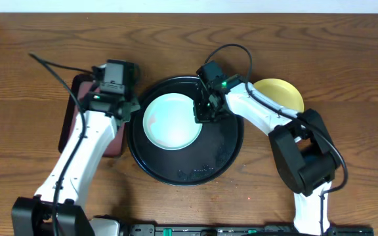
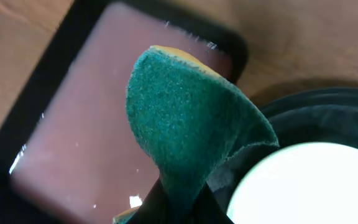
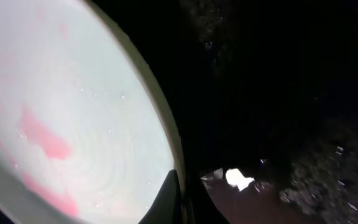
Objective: Clean dirty plates on tray and stack at the side
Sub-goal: 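Lift the green plate with the right gripper and stack it on the pile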
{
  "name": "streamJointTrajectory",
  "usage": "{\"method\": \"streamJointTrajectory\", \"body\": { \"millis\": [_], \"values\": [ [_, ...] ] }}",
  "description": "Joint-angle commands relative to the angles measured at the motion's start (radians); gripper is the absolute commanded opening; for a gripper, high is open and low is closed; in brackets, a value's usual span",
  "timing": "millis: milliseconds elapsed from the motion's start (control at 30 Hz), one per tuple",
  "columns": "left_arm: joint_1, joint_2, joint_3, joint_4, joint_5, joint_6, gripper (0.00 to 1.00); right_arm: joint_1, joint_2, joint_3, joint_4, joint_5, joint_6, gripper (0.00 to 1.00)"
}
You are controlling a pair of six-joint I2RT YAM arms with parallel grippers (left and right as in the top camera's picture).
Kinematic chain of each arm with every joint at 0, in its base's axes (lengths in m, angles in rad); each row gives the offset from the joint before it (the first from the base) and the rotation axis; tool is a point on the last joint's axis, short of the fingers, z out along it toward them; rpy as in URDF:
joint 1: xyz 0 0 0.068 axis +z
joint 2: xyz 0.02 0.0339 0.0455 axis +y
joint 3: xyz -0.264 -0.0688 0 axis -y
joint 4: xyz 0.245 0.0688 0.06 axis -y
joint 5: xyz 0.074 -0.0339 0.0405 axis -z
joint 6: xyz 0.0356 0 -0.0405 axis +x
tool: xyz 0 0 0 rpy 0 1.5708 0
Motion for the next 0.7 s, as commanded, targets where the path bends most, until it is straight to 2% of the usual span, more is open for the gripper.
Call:
{"method": "streamJointTrajectory", "body": {
  "millis": [0, 267, 667],
  "values": [
    [0.042, 0.034, 0.002, -0.024, 0.069, -0.01, 0.08, -0.011, -0.105, 0.002, -0.024, 0.051, -0.078, 0.01],
    [0.06, 0.09, 0.001, -0.045, 0.069, -0.01, 0.08, 0.019, -0.244, 0.001, -0.129, 0.41, -0.132, 0.01],
    [0.06, 0.101, 0.001, -0.041, 0.069, -0.01, 0.08, 0.175, -0.441, 0.001, -0.198, 0.945, -0.147, 0.01]
  ]
}}
